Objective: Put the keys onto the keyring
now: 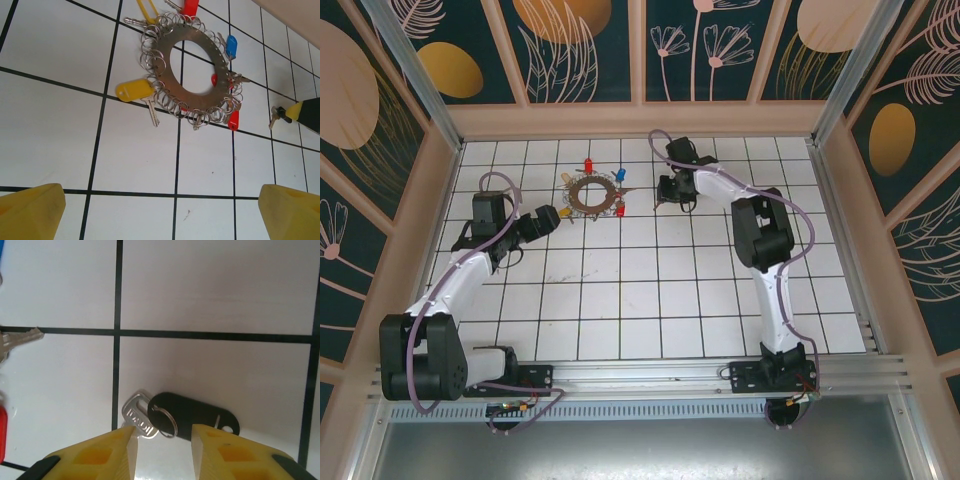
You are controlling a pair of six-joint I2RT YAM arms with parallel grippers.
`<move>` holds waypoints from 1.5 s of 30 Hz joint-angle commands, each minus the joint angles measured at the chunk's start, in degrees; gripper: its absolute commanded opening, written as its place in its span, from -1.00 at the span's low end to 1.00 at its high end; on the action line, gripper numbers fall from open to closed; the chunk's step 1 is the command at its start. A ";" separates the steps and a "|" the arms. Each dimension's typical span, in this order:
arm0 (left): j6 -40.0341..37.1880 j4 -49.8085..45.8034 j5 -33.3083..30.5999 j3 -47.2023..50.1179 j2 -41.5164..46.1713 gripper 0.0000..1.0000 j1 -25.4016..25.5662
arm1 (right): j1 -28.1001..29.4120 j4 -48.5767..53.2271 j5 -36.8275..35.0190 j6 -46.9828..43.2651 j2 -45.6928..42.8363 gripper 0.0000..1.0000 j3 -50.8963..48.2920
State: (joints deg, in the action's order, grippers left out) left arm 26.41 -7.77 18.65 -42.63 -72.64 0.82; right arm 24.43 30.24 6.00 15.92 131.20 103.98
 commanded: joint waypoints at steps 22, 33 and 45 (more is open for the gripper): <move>1.40 -1.99 -4.20 0.44 0.35 0.98 1.07 | 0.82 -3.89 -3.05 -2.40 -11.37 -1.00 -9.42; 10.48 8.46 5.21 -3.89 -7.63 0.98 6.84 | 2.02 -9.06 -6.58 -0.16 -33.28 -1.00 -35.05; 5.44 6.46 3.46 -30.27 -35.72 0.98 15.24 | 0.32 -15.04 -16.93 -1.67 -59.04 -1.00 -56.33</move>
State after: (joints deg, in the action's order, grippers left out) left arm 33.89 -0.40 21.12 -69.12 -103.09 15.29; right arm 25.17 18.13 -7.55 14.90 75.50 49.45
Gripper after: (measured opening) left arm 0.988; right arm 0.051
